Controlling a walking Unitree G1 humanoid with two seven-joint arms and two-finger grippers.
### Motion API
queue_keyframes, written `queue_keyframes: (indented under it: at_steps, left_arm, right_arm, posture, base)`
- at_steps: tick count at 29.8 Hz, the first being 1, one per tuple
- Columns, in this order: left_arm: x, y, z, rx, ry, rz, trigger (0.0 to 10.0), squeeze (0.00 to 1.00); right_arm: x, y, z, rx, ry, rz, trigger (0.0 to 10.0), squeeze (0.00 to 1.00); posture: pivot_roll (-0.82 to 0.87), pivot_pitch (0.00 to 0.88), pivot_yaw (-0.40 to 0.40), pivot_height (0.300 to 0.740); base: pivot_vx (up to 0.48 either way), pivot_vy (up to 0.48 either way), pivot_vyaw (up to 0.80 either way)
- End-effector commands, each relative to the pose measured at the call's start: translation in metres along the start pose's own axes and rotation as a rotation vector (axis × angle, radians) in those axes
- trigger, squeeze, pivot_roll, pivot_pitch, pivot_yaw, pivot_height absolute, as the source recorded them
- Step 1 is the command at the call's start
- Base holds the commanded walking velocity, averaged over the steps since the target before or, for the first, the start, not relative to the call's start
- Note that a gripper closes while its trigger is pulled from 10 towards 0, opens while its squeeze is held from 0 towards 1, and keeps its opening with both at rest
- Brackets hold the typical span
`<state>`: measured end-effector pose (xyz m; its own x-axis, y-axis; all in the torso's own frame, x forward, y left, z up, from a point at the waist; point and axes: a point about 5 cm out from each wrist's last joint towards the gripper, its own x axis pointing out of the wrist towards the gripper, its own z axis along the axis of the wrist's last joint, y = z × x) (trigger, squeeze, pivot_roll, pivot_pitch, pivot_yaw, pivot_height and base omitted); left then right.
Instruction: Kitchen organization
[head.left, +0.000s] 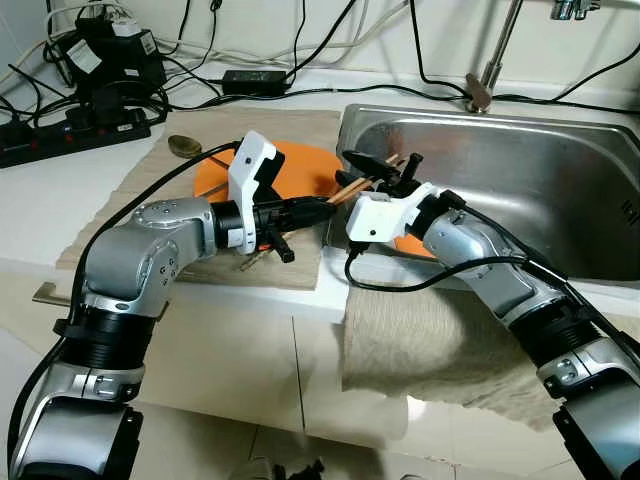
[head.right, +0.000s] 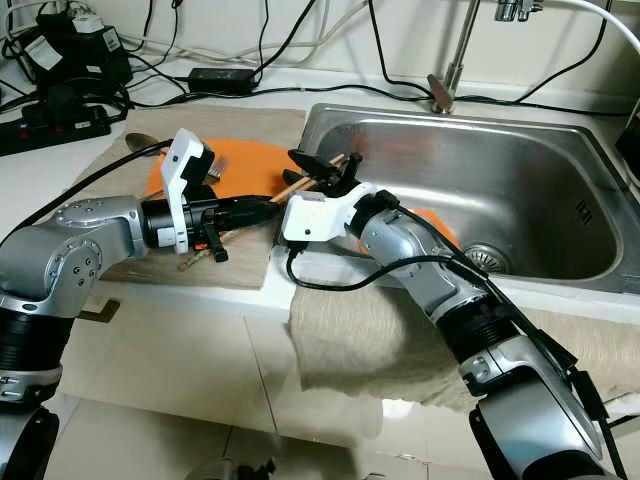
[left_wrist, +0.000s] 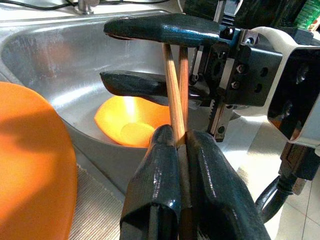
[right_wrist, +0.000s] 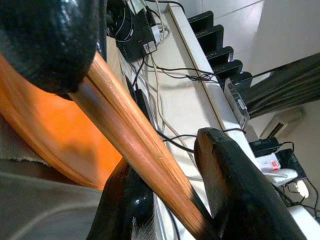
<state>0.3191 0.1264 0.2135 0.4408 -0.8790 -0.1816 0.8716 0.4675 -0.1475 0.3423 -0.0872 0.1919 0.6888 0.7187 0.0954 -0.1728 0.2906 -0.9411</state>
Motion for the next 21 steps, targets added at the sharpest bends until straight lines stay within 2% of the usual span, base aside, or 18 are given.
queue_keyframes:
  at_steps: [1,21]
  left_arm:
    - [-0.0008,-0.0035,0.0182,0.073,-0.081,-0.019,0.0,0.00]
    - [-0.0002,0.0059,0.0133,0.097,-0.049,0.047,0.0,0.00]
  right_arm:
    - [-0.0005,0.0105,0.0008,0.119,0.003,-0.006,0.0,0.00]
    - [-0.0007,0.0121,-0.0001,0.167,0.025,-0.019,0.0,0.00]
  posture:
    - [0.06,0.018,0.036,0.740]
    - [0.06,0.021,0.036,0.740]
  base:
    - [0.000,0.000,0.00]
    - [0.000,0.000,0.00]
